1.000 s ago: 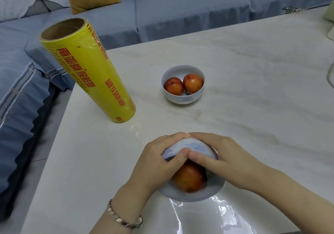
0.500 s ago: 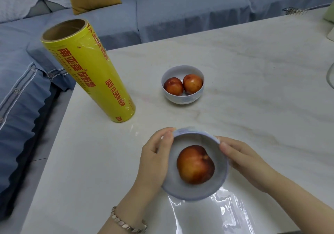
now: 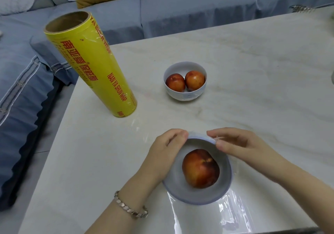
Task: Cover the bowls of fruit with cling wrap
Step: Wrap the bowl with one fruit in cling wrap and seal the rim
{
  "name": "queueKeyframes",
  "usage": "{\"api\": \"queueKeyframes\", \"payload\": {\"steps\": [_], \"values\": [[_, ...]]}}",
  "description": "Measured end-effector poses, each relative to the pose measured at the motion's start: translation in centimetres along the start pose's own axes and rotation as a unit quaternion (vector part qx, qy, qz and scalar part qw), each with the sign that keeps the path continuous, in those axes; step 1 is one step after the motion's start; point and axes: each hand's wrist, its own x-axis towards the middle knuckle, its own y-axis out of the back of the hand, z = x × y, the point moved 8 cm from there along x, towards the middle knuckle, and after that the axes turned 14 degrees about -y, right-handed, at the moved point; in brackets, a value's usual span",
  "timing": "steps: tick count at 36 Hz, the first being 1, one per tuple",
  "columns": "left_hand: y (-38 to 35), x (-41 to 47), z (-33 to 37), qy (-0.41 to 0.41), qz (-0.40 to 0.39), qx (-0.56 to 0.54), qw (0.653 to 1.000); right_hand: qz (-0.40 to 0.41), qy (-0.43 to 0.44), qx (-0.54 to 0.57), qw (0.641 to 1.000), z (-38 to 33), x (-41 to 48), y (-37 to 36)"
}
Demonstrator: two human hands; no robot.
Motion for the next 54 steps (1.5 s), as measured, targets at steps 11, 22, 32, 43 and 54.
{"api": "queueKeyframes", "payload": {"steps": [11,22,32,43,54], "values": [[0.1,-0.9,0.0,-0.036,0.021,-0.005,0.999,-0.078,-0.09,-0.214,0.97,-2.7,1.1,0.0],[-0.4,-0.7,0.6,-0.07,-0.022,0.008,0.997,-0.136,-0.104,-0.169,0.971,-2.3,0.8,-0.1],[-1.3,-0.7,1.4,-0.073,-0.047,0.022,0.996,-0.139,-0.292,-0.107,0.94,-0.4,2.0,-0.5],[-0.7,-0.4,1.7,-0.083,-0.023,0.062,0.994,-0.107,-0.254,-0.009,0.961,-1.2,3.0,-1.9],[-0.8,-0.6,1.8,-0.098,-0.017,0.052,0.994,0.065,-0.195,0.07,0.976,-0.3,3.2,-1.2]]}}
